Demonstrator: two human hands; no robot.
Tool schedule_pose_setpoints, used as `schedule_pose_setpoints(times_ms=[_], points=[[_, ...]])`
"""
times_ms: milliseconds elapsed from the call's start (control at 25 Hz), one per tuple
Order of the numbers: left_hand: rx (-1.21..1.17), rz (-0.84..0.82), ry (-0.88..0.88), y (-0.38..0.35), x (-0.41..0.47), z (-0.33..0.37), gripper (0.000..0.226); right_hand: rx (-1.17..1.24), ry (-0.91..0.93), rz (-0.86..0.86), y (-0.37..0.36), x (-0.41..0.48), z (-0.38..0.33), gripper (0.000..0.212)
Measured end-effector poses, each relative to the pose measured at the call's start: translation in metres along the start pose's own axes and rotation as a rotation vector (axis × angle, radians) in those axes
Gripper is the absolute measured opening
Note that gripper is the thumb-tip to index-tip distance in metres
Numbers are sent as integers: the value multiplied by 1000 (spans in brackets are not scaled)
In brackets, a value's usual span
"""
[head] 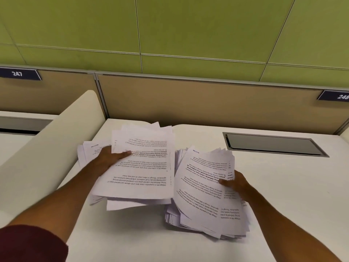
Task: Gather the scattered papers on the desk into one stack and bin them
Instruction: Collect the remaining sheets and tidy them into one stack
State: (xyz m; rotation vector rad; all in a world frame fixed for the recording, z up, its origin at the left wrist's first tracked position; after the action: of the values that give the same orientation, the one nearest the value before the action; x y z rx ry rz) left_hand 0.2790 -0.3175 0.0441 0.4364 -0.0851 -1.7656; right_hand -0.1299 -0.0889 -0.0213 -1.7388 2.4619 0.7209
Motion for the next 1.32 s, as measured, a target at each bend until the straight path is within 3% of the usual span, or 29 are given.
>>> schedule_pose_setpoints(times_ms=[280,400,520,600,640,720,800,880,1000,1080,1160,1320], points=[[-168,-215,-7,-93,-24,21,44,69,-47,-35,2,0,-1,29],[-178,-343,-12,-156,-39,8,41,236,-146,-101,5,2,3,54],[-148,-503,92,-203,-48,-11,49,186,-87,-177,1,0,4,35],[-175,-548,103,-209,-44,-14,39,129,-44,-133,2,-1,9,36],[-186,-491,87,-201,-39,-12,32,117,-39,-105,4,-1,13,38],[-75,-178,14,-163,-21,-13,31,90,-56,-65,6,-2,14,44],[259,163,-33,-114,-5,-20,49,68,-79,-59,8,-2,15,49],[550,362,123,-71,3,-37,75,76,-94,-55,8,0,16,50],[478,381,355,-41,8,-58,113,75,-111,-49,6,2,15,51],[408,368,422,-40,12,-64,125,97,-120,-44,6,3,15,51],[405,350,417,-43,18,-66,122,141,-111,-54,4,3,13,46],[292,286,286,-50,31,-66,84,151,-9,-93,-2,1,6,49]])
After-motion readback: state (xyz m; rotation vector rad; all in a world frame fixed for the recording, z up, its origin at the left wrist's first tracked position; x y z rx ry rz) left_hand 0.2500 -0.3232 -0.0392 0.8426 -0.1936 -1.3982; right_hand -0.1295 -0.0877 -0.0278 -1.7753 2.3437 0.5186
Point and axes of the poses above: each hand's wrist, its own x-axis towards the middle knuckle, its own y-axis out of the back of the hand, z = x × y, the point moved 5 cm from there along x, towards the middle knuckle, and after that the axes turned 4 degrees about -x, right-handed, at the moved point
